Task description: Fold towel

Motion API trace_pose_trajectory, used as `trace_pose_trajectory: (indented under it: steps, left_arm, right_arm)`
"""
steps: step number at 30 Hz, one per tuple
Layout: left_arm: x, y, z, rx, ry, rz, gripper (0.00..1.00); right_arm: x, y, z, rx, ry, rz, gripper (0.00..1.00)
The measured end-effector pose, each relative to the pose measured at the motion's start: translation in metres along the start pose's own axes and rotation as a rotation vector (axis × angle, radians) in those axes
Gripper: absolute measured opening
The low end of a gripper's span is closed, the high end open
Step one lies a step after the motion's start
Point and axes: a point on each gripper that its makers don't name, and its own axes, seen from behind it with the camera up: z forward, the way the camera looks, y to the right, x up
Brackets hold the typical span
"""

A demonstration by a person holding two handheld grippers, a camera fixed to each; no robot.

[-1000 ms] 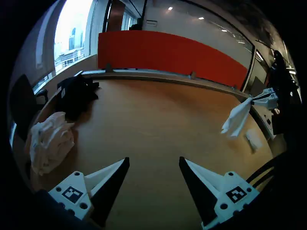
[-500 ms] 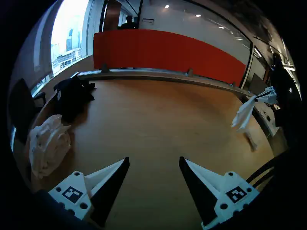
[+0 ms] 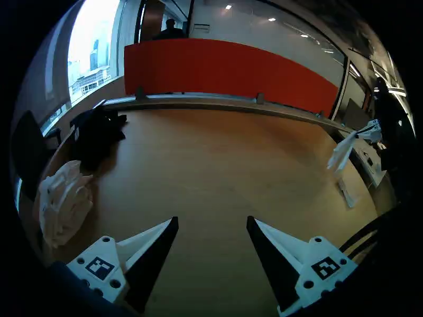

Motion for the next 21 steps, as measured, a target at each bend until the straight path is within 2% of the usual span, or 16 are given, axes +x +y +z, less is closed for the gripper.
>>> trace_pose_trajectory:
  steps: [9,21]
  left_arm:
    - [0.006,0.006,0.007,-0.001,-0.005,0.012,0.96]
    - [0.010,0.012,0.012,-0.007,-0.012,0.025,0.96]
  right_arm:
    - [-0.020,0.031,-0.001,-0.029,-0.025,0.036,0.03]
    - [-0.046,0.040,-0.005,-0.037,-0.051,0.069,0.03]
